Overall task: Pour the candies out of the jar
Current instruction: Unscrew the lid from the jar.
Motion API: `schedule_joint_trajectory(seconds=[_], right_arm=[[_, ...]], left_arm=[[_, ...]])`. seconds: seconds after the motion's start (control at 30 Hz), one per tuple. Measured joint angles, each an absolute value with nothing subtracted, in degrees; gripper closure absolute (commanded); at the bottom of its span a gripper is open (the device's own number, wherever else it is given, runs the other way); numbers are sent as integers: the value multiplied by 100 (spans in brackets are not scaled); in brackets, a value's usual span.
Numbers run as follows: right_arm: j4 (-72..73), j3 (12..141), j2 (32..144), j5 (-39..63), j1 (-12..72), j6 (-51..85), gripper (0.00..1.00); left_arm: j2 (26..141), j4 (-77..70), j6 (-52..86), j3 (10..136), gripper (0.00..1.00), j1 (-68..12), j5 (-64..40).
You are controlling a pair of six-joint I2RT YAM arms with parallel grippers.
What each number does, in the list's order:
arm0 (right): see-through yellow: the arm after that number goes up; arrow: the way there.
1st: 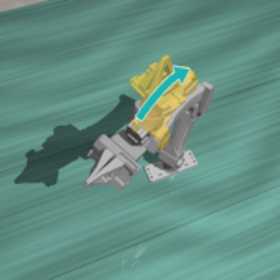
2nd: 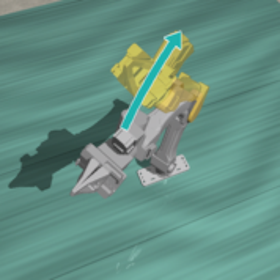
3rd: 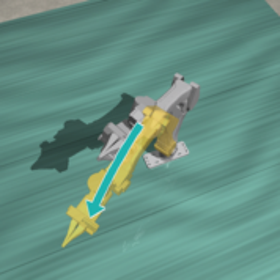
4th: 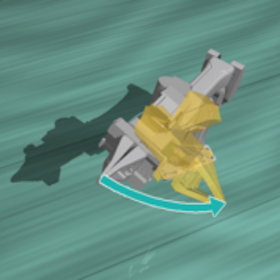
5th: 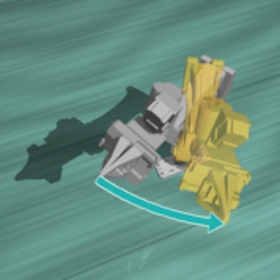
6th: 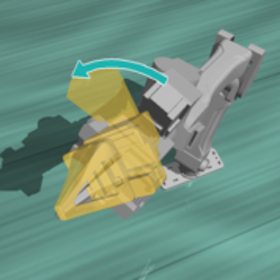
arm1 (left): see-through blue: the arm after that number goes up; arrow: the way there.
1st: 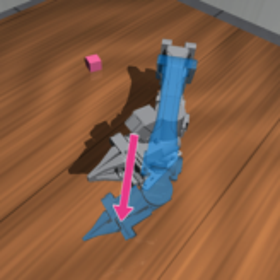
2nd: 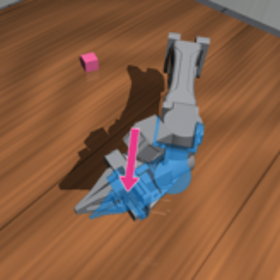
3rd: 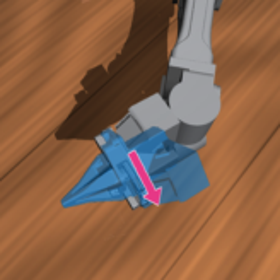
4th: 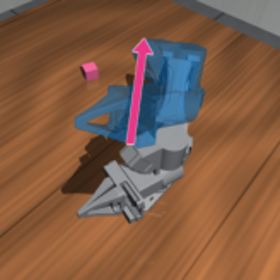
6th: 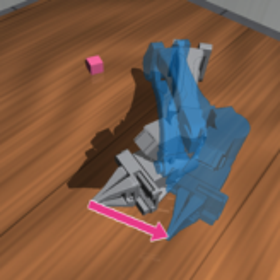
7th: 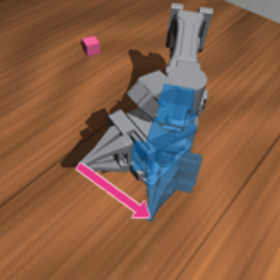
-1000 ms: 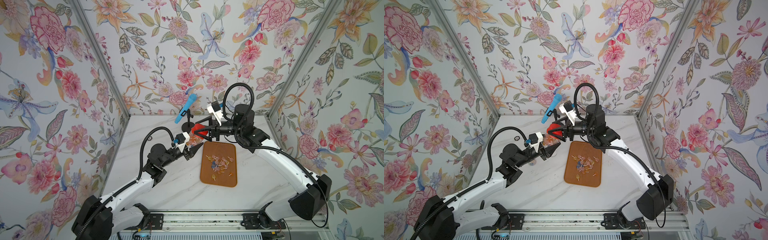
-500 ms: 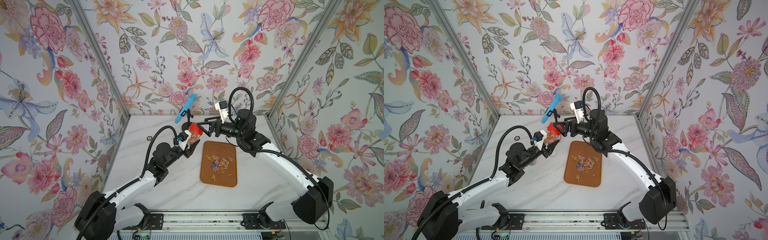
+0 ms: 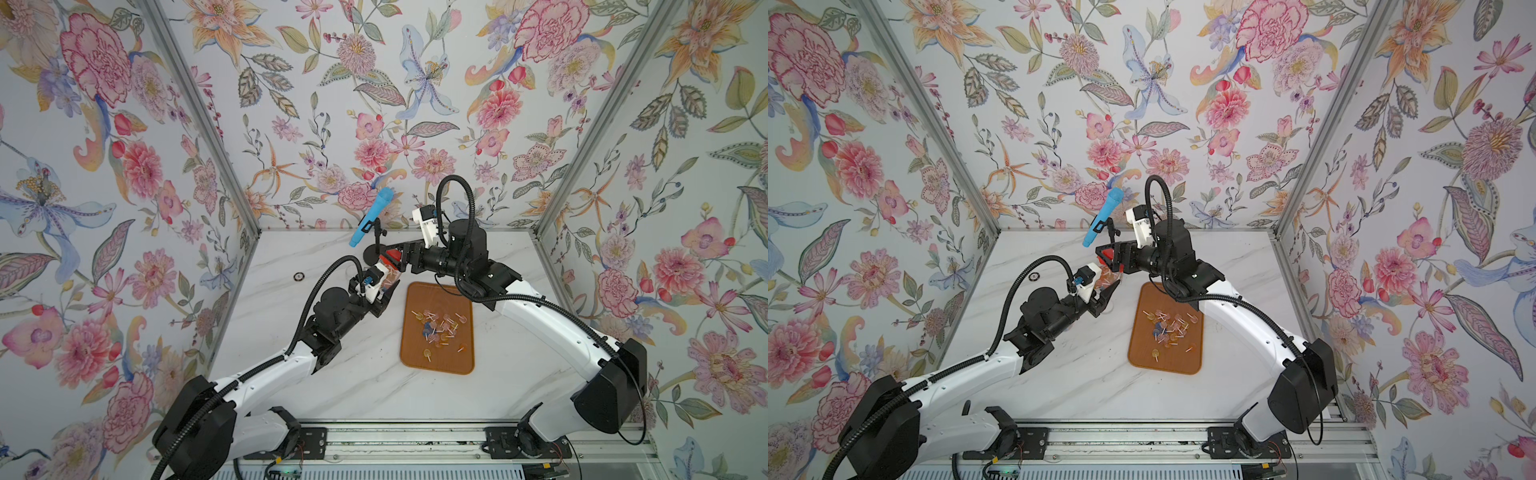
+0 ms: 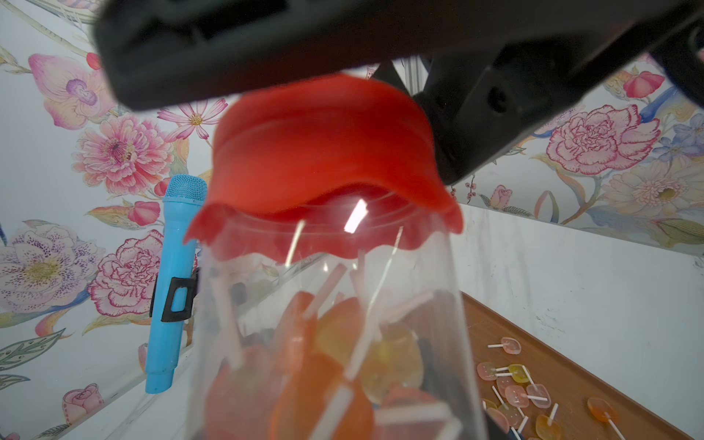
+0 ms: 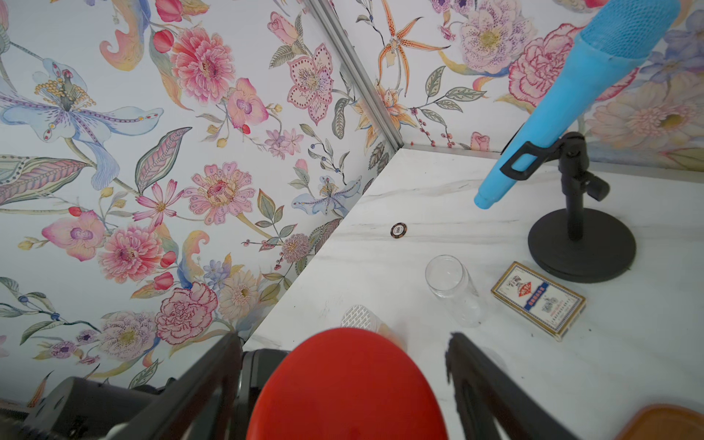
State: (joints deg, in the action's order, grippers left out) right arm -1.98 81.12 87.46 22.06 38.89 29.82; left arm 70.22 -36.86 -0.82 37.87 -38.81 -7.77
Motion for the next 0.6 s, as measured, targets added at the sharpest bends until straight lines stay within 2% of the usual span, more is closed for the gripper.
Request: schedule_joint_trajectory(seconds=[0.1,0.3,0.6], right_arm=[[-235,8132,8796,2206,3887,3072,29],[-222,8134,8805,2200,3918,3192,33],[-145,8134,8809,2379,3894,3055,51]], left_arm=[[7022,-3682,-139,3787,100,-3903,-690],[7019,-3642,-220,3787,100,-3931,-550],[6989,-3638,-207,3789,100,-3940,-567]])
